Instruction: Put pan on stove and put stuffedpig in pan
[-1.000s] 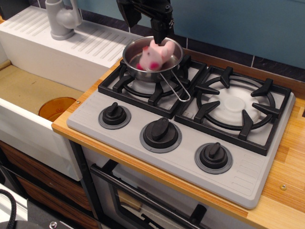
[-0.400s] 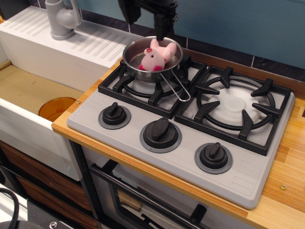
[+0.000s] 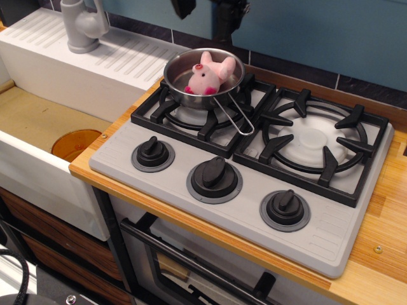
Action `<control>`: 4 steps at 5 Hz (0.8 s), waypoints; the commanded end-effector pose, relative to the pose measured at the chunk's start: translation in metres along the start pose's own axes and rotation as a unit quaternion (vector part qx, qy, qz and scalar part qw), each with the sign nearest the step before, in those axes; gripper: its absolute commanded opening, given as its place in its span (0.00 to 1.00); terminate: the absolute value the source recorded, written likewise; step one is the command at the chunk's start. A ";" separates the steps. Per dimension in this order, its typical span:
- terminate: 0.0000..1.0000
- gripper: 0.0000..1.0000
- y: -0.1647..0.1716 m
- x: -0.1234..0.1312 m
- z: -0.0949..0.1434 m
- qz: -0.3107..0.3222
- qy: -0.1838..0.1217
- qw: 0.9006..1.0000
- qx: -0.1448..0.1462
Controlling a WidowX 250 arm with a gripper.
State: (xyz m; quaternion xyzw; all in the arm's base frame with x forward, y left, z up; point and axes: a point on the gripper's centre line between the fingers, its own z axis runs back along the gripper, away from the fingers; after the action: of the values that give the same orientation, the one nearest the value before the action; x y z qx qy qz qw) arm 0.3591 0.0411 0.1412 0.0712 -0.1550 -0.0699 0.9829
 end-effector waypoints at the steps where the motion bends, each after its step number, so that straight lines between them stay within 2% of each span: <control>1: 0.00 1.00 -0.012 0.022 0.019 0.010 -0.028 1.000 0.003; 3: 0.00 1.00 -0.019 0.024 0.023 0.019 -0.014 1.000 -0.004; 4: 0.00 1.00 -0.020 0.022 0.020 0.019 -0.007 1.000 0.023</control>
State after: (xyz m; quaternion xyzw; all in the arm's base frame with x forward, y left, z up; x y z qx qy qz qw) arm 0.3614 0.0195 0.1534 0.0849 -0.1445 -0.0482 0.9847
